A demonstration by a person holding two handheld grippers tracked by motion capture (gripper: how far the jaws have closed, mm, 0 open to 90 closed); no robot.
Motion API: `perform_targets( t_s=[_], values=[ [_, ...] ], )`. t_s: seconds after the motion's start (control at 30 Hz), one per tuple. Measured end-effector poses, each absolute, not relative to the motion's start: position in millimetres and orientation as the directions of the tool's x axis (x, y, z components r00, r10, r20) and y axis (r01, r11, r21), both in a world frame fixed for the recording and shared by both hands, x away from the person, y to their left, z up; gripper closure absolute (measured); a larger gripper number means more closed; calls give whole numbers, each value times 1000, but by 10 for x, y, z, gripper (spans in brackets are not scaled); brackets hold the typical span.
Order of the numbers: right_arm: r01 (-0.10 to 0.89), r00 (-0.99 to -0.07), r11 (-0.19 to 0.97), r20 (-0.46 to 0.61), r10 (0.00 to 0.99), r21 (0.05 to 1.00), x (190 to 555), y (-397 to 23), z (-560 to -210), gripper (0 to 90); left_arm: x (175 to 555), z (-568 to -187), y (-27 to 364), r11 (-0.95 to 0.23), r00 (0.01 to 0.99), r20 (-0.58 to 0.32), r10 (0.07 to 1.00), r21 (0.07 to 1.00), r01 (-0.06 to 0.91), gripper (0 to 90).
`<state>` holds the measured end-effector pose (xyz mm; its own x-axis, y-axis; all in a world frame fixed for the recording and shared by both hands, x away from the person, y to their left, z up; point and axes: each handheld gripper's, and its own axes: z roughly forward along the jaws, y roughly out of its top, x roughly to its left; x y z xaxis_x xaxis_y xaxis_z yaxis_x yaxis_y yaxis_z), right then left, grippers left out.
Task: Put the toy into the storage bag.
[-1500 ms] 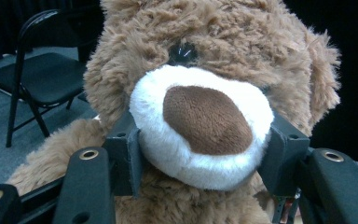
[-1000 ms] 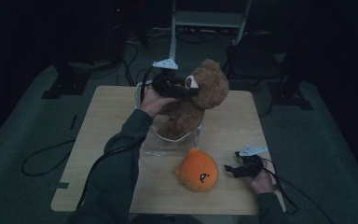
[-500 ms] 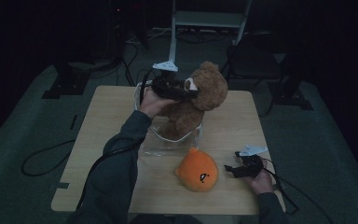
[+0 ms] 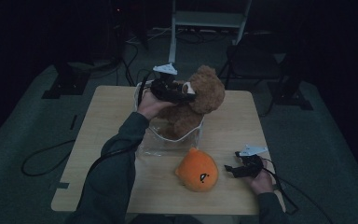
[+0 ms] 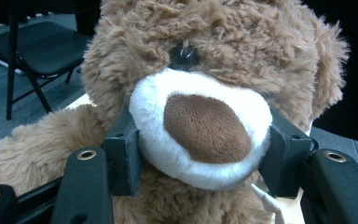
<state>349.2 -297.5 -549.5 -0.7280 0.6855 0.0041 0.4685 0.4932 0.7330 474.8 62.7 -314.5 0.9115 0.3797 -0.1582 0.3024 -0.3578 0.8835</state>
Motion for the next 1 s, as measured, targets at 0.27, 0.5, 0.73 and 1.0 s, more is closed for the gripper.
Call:
perform_targets(
  t_s=[0.27, 0.5, 0.73, 1.0],
  values=[
    [468, -728, 493, 4, 685, 733, 3493, -2975, -5495, 170, 4754, -3192, 613, -393, 910, -159, 384, 863, 317, 403],
    [467, -728, 494, 3, 685, 733, 3493, -2975, -5496, 170, 4765, -3217, 611, -408, 908, -166, 385, 851, 329, 398],
    [467, -728, 494, 3, 685, 733, 3493, -2975, -5496, 170, 4774, -3253, 612, -427, 904, -173, 390, 836, 344, 388],
    [467, -728, 494, 3, 685, 733, 3493, -2975, -5496, 170, 4778, -3265, 619, -426, 903, -184, 388, 833, 352, 383]
  ],
)
